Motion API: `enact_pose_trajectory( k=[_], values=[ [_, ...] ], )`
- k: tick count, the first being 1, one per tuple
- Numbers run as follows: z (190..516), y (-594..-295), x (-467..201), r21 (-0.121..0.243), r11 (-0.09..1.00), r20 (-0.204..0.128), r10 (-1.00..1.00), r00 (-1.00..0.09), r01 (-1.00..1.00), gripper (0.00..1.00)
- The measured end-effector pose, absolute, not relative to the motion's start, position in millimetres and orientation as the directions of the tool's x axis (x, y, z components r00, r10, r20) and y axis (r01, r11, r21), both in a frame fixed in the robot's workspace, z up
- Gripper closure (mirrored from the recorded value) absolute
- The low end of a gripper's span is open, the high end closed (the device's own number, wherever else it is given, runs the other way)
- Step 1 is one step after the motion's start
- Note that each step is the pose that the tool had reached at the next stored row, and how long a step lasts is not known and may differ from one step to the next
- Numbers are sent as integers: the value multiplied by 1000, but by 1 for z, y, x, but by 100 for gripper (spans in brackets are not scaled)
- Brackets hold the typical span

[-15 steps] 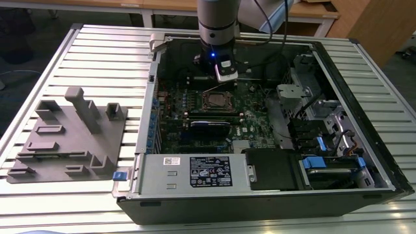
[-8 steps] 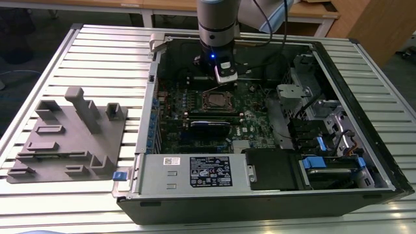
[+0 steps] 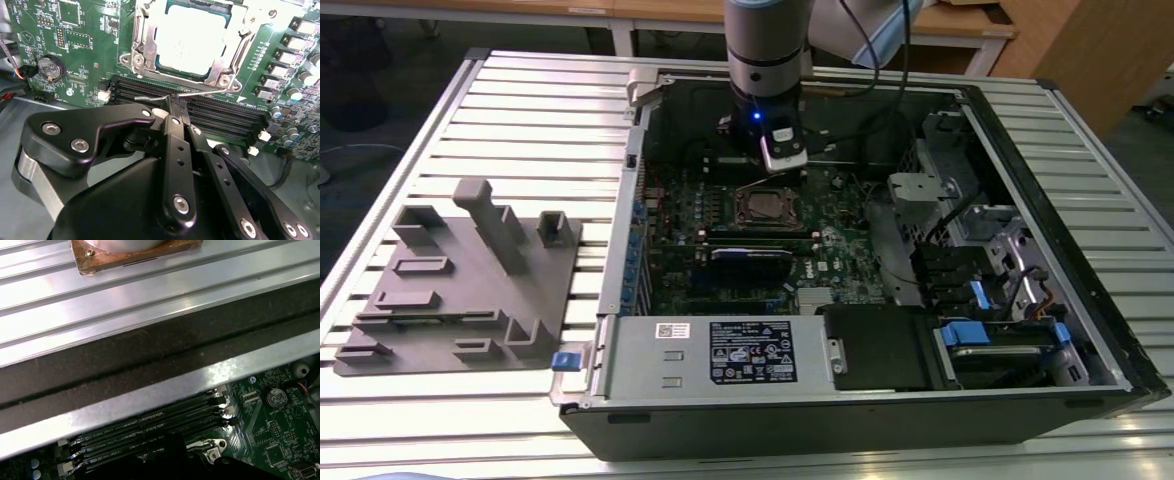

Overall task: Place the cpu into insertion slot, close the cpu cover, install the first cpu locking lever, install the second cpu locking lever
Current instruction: 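Install the first cpu locking lever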

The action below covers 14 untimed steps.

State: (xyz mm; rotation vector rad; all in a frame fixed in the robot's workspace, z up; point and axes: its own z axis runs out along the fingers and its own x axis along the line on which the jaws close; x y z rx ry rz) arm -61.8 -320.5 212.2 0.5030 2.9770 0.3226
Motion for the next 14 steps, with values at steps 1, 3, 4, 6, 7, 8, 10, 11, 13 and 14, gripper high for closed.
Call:
enact_pose_trajectory(
  k=[1,3,4,6,7,8,10,11,13,14],
  values=[
    [212,-320,-62,225,923,-68,335,-940,313,89],
    [211,-320,-62,225,923,-68,335,-940,313,89],
    [210,-320,-62,225,923,-68,335,-940,313,89],
    [210,-321,-62,225,923,-68,335,-940,313,89],
    [209,-321,-62,224,923,-68,335,-940,313,89],
    [209,-321,-62,224,923,-68,335,-940,313,89],
    [209,-321,-62,224,923,-68,335,-940,313,89],
    [209,-320,-62,224,923,-68,335,-940,313,89],
    [209,-321,-62,224,923,-68,335,-940,313,89],
    [209,-320,-62,225,923,-68,335,-940,313,89]
  ],
)
